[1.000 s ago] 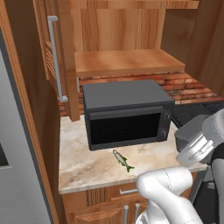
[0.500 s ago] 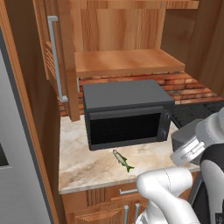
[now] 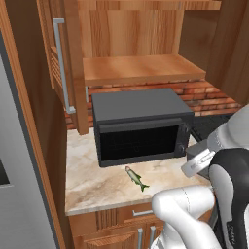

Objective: Retrieve the tupperware from the cabinet, then place the raw meat into the tupperware to avoid contamination.

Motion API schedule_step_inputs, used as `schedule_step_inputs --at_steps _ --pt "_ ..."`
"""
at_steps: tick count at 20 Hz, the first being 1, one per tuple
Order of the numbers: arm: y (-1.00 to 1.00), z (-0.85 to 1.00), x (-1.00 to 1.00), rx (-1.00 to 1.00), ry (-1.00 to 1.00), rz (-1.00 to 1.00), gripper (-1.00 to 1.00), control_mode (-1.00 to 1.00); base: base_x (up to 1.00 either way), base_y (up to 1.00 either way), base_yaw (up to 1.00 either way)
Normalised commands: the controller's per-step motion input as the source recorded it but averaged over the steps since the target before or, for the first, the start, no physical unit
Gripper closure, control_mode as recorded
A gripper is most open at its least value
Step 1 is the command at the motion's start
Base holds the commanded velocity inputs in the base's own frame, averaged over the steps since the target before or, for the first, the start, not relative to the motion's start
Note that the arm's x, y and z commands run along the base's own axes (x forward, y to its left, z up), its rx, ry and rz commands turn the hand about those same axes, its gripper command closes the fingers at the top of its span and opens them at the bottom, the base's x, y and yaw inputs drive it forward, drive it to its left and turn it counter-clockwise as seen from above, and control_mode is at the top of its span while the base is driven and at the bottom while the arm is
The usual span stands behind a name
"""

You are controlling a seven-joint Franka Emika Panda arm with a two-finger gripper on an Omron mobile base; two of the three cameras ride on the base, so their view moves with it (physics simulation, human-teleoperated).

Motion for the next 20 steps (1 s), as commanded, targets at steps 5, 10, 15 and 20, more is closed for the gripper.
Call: schedule_step_inputs --at_steps 5,10,15,20 --pt "0.0 -0.27 0.2 0.03 0.03 -0.03 1.0 -1.0 0.0 0.0 0.0" --pt "0.0 -0.28 0.23 0.04 0.0 -0.02 1.0 -1.0 0.0 0.0 0.0" --pt "0.0 -0.26 0.26 0.04 0.0 -0.03 1.0 -1.0 0.0 0.0 0.0" --pt "0.0 -0.29 0.18 0.03 0.0 -0.04 1.0 -1.0 0.0 0.0 0.0"
